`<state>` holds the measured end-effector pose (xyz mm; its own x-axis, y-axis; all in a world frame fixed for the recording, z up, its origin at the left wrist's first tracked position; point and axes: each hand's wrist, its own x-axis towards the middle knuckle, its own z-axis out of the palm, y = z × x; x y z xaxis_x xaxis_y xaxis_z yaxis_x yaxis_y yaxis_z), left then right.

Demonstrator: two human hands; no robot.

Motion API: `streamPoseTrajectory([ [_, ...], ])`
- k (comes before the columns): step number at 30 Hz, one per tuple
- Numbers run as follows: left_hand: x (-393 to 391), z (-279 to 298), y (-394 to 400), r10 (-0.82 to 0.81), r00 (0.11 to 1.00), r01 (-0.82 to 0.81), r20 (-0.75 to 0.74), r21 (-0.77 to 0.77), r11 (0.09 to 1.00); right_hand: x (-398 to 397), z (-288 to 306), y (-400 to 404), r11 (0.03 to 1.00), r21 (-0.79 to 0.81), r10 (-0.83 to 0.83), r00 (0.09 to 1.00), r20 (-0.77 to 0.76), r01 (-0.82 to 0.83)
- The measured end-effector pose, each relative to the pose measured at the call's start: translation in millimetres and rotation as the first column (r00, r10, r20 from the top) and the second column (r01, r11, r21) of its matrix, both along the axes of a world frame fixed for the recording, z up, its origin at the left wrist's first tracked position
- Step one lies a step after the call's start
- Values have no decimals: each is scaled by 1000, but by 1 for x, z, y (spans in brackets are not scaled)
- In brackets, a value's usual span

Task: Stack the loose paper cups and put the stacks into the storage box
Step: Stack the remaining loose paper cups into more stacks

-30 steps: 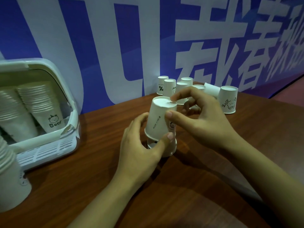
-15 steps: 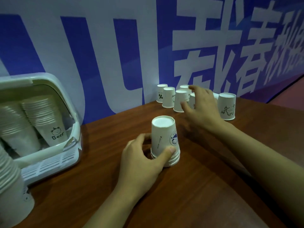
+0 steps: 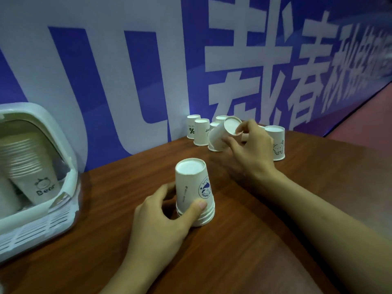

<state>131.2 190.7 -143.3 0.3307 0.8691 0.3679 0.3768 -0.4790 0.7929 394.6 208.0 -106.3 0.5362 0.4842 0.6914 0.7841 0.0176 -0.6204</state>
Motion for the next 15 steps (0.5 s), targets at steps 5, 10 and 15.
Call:
streamPoseTrajectory([
  [5, 2, -1, 1, 20, 998, -19, -62, 2, 1000, -38, 39, -38, 865, 324, 422, 905, -56, -383],
  [10, 2, -1, 0, -12, 1000, 11, -24, -31, 999, -59, 43, -47, 832, 57, 536, 827, 170, -552],
  [15, 2, 0, -1, -21, 1000, 20, -21, -59, 998, -62, 38, -45, 789, -181, 614, 741, 272, -588],
])
